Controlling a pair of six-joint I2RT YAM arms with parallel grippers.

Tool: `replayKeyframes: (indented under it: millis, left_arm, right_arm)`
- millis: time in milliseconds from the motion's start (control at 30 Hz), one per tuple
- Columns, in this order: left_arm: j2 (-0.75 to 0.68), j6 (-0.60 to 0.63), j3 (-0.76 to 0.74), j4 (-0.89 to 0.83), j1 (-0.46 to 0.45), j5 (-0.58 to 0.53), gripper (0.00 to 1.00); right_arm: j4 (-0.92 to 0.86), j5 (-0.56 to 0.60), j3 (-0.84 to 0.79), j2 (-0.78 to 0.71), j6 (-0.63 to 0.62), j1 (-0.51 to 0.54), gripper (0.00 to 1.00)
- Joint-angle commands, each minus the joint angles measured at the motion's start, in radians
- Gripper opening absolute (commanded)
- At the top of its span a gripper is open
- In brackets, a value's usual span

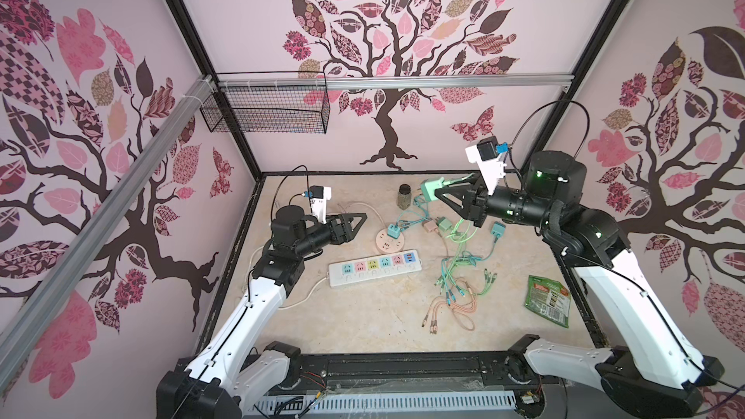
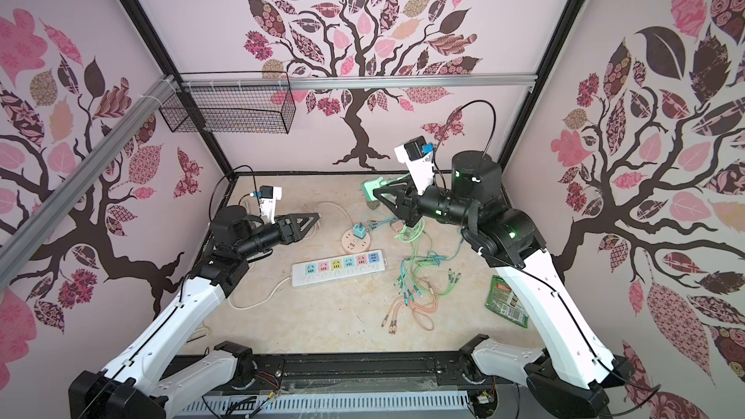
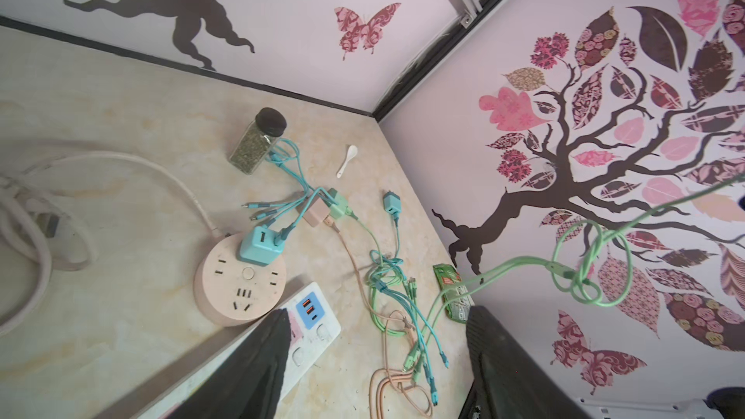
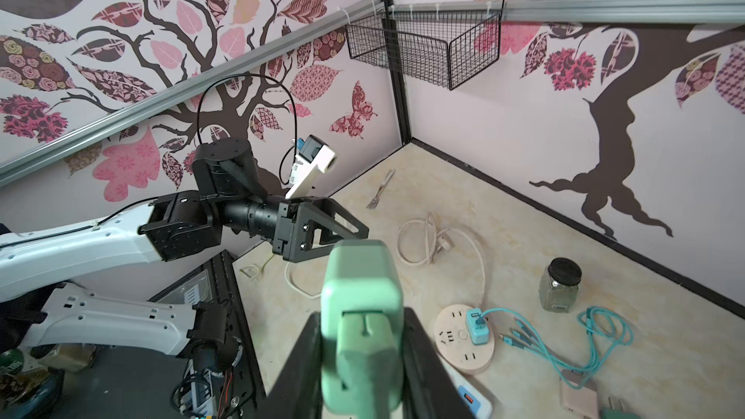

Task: Insert the plug
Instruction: 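Open the left gripper and pull it back while the right gripper keeps the plug, then carry the mint green plug with the right gripper back over the table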

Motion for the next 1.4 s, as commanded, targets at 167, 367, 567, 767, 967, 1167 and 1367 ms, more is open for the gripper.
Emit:
replayKeyframes:
  millis: [167,367,567,767,967,1167,1367]
  left_arm:
    - [0.026,0.038,0.045,-0.056,0.005,-0.048,0.72]
    - [0.033,0.041,0.039,-0.059,0.005,-0.009,0.72]
    - [0.037,0.044,0.034,-0.061,0.005,0.001,0.72]
    - [0.055,0.05,0.04,-0.068,0.005,0.005,0.72]
    - [0.062,0.061,0.04,-0.071,0.004,0.01,0.72]
    - [0.064,0.075,0.041,-0.1,0.005,-0.017,0.72]
    - [0.099,0.089,0.075,-0.212,0.005,-0.122,0.71]
  right_arm:
    - [-0.275,0.305,-0.02,0.082,-0.015,-0.003,0.14]
    - [-0.264,0.53,-0.035,0.103,-0.033,-0.003,0.16]
    - [-0.235,0.68,0.028,0.127,-0.069,-0.003,0.16]
    - [-0.27,0.723,0.176,0.161,-0.107,-0.003,0.17]
    - [-0.288,0.772,0.221,0.154,-0.142,-0.003,0.17]
    - [-0.214,0.525,0.186,0.131,-0.177,-0.003,0.18]
    - [-0.04,0.354,0.058,0.144,-0.242,-0.003,0.19]
